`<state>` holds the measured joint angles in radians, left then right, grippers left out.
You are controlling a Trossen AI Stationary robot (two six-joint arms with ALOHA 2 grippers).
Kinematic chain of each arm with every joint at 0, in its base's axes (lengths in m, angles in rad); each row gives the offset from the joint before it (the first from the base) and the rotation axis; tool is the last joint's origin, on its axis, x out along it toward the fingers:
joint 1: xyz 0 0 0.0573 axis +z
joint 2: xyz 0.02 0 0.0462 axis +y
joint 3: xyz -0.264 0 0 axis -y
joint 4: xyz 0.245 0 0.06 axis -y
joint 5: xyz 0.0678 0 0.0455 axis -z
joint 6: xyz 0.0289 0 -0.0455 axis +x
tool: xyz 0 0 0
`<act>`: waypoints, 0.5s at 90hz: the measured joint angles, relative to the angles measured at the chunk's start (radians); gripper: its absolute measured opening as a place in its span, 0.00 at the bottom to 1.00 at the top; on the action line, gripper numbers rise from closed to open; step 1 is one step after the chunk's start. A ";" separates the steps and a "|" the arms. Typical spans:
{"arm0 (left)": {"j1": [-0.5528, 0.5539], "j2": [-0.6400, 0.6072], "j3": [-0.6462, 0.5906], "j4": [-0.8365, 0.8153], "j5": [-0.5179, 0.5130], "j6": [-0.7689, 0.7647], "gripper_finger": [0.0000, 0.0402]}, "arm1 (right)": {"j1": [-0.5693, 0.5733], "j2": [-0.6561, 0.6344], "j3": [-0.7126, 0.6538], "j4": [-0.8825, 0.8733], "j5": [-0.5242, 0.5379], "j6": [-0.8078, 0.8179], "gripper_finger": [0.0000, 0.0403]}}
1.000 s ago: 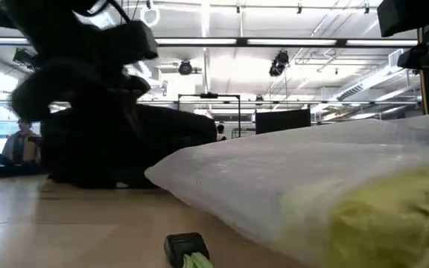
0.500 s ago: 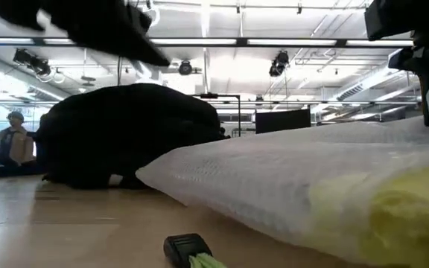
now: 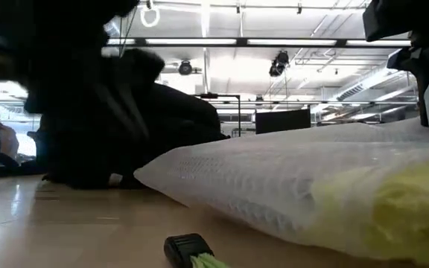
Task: Unpack backpack
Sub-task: Remove the zip lock bag from the backpack
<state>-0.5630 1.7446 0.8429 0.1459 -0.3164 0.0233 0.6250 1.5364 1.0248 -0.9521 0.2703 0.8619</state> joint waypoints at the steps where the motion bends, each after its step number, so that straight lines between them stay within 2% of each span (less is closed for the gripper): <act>1: 0.001 0.006 0.002 -0.001 0.000 0.000 0.01 | 0.000 0.000 0.000 0.000 0.000 0.000 0.09; 28: 0.104 0.114 0.048 0.069 -0.013 0.066 0.01 | 0.000 0.000 0.000 -0.049 0.005 0.002 0.12; 45: 0.187 0.115 0.048 0.140 -0.125 0.079 0.01 | -0.007 0.000 0.000 -0.132 0.034 0.068 0.17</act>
<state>-0.3761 1.8599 0.8909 0.2856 -0.4415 0.1018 0.6185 1.5364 1.0248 -1.0846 0.3045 0.9297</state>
